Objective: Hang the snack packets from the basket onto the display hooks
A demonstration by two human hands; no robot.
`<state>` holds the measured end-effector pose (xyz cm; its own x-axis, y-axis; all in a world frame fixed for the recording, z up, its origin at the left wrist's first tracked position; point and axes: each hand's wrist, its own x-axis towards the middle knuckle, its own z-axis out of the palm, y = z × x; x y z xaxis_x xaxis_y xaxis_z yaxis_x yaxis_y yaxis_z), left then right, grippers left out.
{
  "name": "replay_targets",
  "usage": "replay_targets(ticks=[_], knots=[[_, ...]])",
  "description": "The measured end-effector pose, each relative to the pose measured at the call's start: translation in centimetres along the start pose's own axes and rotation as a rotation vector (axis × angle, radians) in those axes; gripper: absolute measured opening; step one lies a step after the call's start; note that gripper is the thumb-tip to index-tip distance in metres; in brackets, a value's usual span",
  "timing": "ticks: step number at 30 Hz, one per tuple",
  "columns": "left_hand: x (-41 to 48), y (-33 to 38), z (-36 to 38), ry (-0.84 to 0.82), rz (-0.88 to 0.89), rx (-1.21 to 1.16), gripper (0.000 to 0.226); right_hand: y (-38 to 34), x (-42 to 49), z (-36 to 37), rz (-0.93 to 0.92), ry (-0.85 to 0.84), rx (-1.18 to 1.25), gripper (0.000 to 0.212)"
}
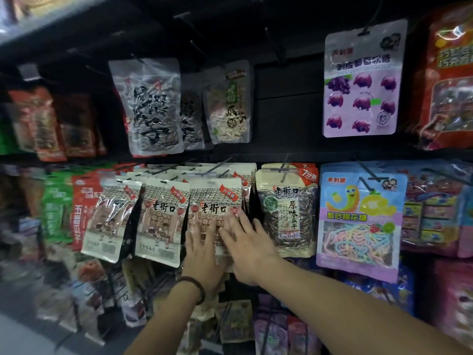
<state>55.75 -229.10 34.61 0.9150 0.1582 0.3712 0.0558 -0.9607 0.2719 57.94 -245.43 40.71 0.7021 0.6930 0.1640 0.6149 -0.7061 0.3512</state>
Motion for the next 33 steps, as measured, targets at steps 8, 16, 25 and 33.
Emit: replay_targets(ticks=[8, 16, 25, 33], knots=[[3.2, -0.5, 0.0, -0.049, -0.010, -0.145, 0.110, 1.0, 2.4, 0.7, 0.030, -0.039, 0.020, 0.101], [5.9, -0.8, -2.0, -0.146, -0.086, -0.186, 0.118, 2.3, 4.6, -0.3, 0.063, -0.030, 0.144, 0.099], [4.0, -0.7, -0.7, -0.056, -0.068, -0.229, 0.111, 2.1, 4.4, -1.4, 0.001, 0.057, 0.177, 0.083], [0.7, 0.8, 0.2, 0.049, -0.069, -0.076, 0.104, 3.2, -1.6, -1.1, -0.034, 0.084, 0.156, 0.085]])
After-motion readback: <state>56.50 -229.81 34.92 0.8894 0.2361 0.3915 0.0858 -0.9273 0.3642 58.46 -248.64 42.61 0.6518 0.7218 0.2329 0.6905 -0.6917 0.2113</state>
